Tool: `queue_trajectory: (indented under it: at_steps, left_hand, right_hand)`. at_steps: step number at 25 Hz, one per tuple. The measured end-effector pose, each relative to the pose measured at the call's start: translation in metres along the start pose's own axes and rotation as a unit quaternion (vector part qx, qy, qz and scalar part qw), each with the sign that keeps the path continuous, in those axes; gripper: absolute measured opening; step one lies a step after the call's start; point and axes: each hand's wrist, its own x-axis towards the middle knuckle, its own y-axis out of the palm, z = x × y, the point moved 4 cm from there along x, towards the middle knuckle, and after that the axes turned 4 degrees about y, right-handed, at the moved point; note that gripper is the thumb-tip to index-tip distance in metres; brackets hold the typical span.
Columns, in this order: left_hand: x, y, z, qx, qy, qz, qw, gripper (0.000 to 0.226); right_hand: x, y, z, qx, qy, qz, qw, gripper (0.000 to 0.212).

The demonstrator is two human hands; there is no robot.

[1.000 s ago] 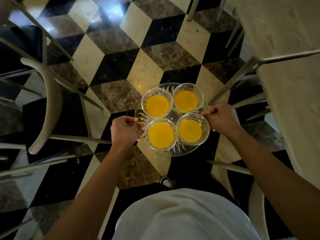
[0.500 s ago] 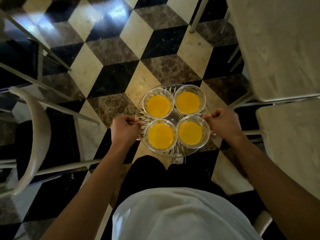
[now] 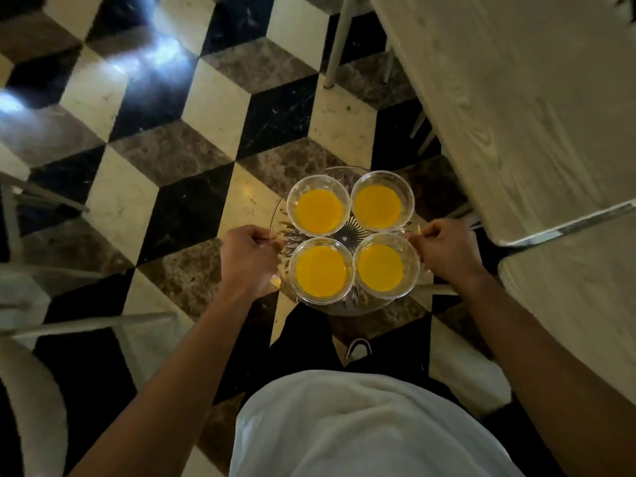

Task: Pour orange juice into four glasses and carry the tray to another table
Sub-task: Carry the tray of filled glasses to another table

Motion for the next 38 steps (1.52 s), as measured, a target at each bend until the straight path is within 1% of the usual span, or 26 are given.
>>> queue_trajectory:
  at_steps: [5,12,17,21,24,27,29,31,34,38]
  left_hand:
    - [0.080,0.005,-0.057,0.041,0.039,0.041,0.998,0.017]
    - [0.156,0.015,-0.122,0.066,0.105,0.090,0.988,0.017]
    - [0.195,0.030,-0.159,0.076,0.144,0.118,0.979,0.026]
    - [0.230,0.046,-0.187,0.084,0.165,0.128,0.974,0.021]
    - [0.255,0.061,-0.210,0.086,0.152,0.124,0.977,0.019]
    - [0.282,0.081,-0.242,0.093,0.146,0.123,0.977,0.012]
    - [0.296,0.096,-0.267,0.109,0.164,0.120,0.973,0.007]
    - [0.308,0.111,-0.289,0.127,0.178,0.124,0.968,0.008]
    - [0.326,0.132,-0.318,0.123,0.180,0.144,0.965,0.010]
    - [0.346,0.163,-0.364,0.141,0.208,0.163,0.954,0.009]
  right_hand:
    - [0.042,-0.001,0.031,0.050,0.058,-0.042,0.996,0.027]
    - [0.088,-0.007,0.073,0.067,0.081,-0.088,0.991,0.027]
    - [0.122,-0.014,0.091,0.092,0.101,-0.095,0.986,0.027]
    - [0.159,-0.024,0.106,0.096,0.104,-0.102,0.985,0.029]
    - [0.190,-0.035,0.116,0.108,0.110,-0.109,0.982,0.029]
    - [0.226,-0.051,0.122,0.120,0.114,-0.120,0.979,0.036]
    - [0.247,-0.064,0.129,0.115,0.120,-0.130,0.978,0.038]
    - [0.267,-0.076,0.133,0.105,0.133,-0.136,0.976,0.038]
    - [0.294,-0.096,0.137,0.118,0.144,-0.145,0.972,0.037]
    - [0.322,-0.124,0.139,0.138,0.157,-0.162,0.965,0.029]
